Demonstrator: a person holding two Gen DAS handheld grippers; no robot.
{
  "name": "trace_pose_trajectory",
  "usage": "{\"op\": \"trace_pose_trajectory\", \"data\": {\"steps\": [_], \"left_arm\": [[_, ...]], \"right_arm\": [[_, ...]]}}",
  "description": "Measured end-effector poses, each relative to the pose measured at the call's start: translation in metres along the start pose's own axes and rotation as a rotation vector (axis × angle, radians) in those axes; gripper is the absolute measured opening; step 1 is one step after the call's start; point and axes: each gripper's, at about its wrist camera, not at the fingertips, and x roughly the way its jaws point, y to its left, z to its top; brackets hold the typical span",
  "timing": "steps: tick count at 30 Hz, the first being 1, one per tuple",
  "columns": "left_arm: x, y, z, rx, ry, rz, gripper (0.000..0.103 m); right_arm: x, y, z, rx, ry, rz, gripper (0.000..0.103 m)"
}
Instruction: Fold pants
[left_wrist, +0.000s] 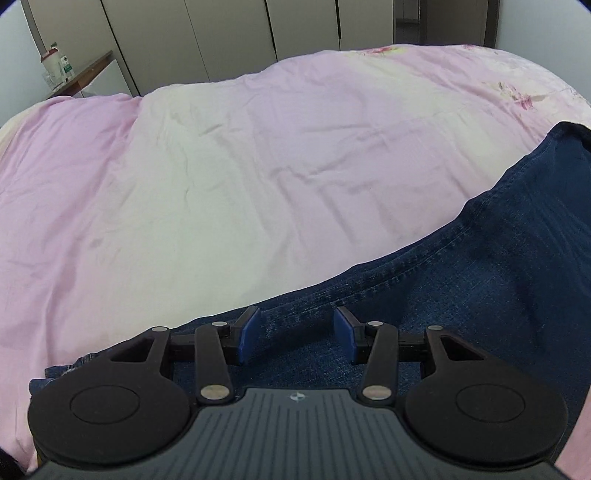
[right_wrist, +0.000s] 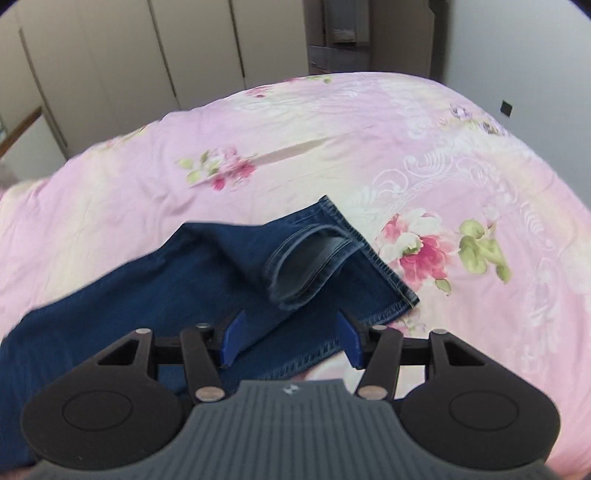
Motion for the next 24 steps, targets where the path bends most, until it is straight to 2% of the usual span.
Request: {"op": "trace_pose_trajectory", "data": {"steps": [1,2,3,4,5,7,11,14,18,22,24], "left_arm": [[0.005,-0.001,-0.001,0.008,0.009,0.009,0.054],[0.009,-0.001,-0.001,0.014,0.017,0.014,0.054],[0.014,-0.002,-0.001,0.015,0.025,0.018,0.054],[0.018,-0.002,-0.001,0.014,0.032,0.022,0.054],[0.021,-0.002,0.0,0.012,0.034,0.025,0.054],[0.025,-0.002,0.002,0.001,0.034,0.039,0.054],[0.028,-0.002,0.006,-0.03,0.032,0.053,0.054],[0.027,-0.006,0.007,-0.012,0.027,0.061,0.054],[0.03,-0.003,0.008,-0.015,0.03,0.047,0.054],[0.035,-0.003,0.005,-0.022,0.032,0.046,0.054],[0.038,-0.004,0.004,-0.025,0.033,0.05,0.054]], "right_arm": [[0.009,-0.001,0.003,-0.031,-0.001,-0.011,0.055],[0.018,0.004,0.004,-0.097,-0.006,-0.036,0.065],[0.03,0.012,0.004,-0.183,-0.006,-0.067,0.068],[0.041,0.019,0.003,-0.26,0.004,-0.085,0.066],[0.052,0.025,0.005,-0.319,0.027,-0.099,0.053],[0.068,0.03,0.018,-0.35,0.037,-0.118,0.038],[0.072,0.023,0.065,-0.211,-0.116,-0.214,0.041],[0.072,0.017,0.089,-0.142,-0.165,-0.235,0.041],[0.07,0.005,0.086,-0.117,-0.132,-0.202,0.047],[0.072,-0.019,0.054,-0.039,-0.063,-0.132,0.045],[0.077,-0.03,0.035,0.0,-0.035,-0.123,0.045]]}}
